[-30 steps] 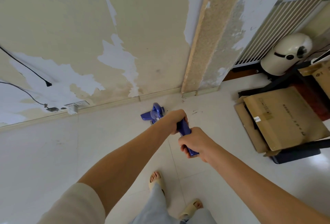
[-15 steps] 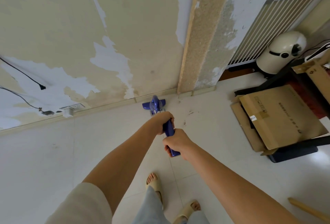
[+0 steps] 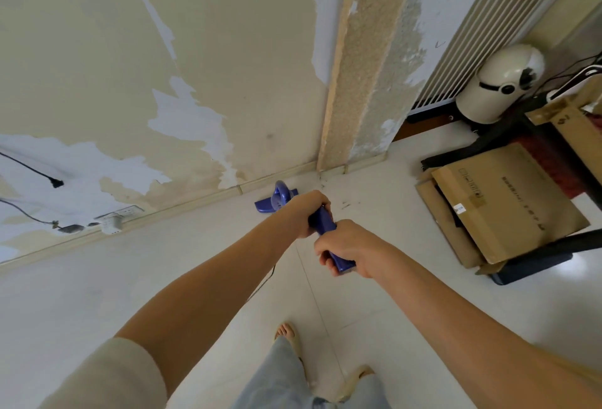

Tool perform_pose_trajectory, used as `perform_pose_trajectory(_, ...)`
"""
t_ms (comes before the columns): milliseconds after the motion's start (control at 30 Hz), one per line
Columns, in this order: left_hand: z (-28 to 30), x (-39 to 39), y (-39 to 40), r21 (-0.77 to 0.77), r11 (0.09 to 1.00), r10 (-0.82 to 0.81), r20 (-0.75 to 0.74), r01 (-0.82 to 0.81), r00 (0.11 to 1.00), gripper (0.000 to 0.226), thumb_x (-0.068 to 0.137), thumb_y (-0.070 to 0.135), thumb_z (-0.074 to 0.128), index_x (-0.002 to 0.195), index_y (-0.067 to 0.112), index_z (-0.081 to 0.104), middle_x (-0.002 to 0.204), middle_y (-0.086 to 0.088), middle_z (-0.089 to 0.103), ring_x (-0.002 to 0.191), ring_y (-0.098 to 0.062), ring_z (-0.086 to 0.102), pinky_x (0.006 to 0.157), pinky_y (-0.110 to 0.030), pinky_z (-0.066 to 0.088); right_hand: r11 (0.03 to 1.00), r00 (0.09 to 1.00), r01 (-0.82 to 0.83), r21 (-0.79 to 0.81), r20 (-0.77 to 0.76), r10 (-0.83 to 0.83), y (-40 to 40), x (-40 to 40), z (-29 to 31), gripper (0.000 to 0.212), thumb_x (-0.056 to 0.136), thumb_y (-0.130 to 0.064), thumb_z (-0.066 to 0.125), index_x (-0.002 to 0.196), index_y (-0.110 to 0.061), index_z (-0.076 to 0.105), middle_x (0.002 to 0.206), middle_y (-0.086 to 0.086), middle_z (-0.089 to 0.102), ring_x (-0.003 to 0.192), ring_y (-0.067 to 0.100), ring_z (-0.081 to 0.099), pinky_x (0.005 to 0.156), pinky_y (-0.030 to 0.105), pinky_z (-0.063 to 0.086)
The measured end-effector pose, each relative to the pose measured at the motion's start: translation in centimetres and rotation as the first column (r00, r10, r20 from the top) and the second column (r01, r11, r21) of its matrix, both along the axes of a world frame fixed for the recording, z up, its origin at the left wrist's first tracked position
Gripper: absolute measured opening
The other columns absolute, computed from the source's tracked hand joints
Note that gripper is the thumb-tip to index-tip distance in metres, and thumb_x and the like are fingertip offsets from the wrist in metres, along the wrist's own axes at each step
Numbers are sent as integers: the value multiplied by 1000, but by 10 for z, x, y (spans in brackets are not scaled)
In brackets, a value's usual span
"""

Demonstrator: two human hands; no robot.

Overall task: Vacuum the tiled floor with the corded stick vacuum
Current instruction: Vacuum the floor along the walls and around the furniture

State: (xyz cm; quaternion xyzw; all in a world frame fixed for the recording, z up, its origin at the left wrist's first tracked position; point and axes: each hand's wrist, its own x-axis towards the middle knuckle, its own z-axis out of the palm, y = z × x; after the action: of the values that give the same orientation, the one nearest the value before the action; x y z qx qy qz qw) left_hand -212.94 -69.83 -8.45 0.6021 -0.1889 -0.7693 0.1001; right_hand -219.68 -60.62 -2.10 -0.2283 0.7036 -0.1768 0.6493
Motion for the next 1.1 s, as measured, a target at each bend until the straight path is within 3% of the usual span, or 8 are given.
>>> perform_pose_trajectory(200,-7,8,-23,-45,996,-68,80,72,994,19,86,-1,49,68,7,46,60,-6,47,55,-17,45,61,-24,43,1000,999,26,-17,-33,-27,-20,18,-17,10,83,4,54,84,-6,52,67,11,56,47,13,49,42,21,44)
perform_pose_trajectory(400,-11,2,-25,-63,996,-54,35,56,998,19,87,-3,48,71,6,46,63,-8,47,57,-18,45,62,-26,44,1000,999,-10,-15,-41,9,-26,6,-16,10,83,3,55,85,-6,52,66,10,57,47,13,49,42,21,44)
perform_pose_trajectory(600,-14,-14,-14,-90,994,-58,55,63,997,18,87,-5,47,73,6,45,65,-10,49,58,-19,46,60,-26,44,1000,997,-29,3,-65,29,-15,-9,-21,12,83,2,54,93,-3,52,66,11,58,47,15,49,43,22,45)
perform_pose_trajectory(767,-8,-21,-2,-97,992,-70,84,78,994,18,87,-5,46,73,6,45,66,-10,48,60,-19,45,66,-27,45,1000,997,-27,10,-73,28,-3,-17,-22,10,82,4,54,89,-4,53,65,11,57,47,15,49,42,21,44)
perform_pose_trajectory(900,-7,-23,22,-66,996,-51,75,56,996,19,86,-6,43,71,6,43,64,-9,45,57,-19,43,58,-26,43,999,992,-46,-2,-116,45,22,-14,-21,13,83,6,50,94,-3,52,66,11,56,47,13,49,43,21,44)
perform_pose_trajectory(1100,2,-11,50,-3,1000,-13,21,13,1000,19,86,-3,50,71,7,47,61,-6,46,56,-15,44,60,-24,44,999,999,-30,-20,-36,30,51,-7,2,13,84,7,50,94,-2,52,65,9,54,46,11,48,39,17,44)
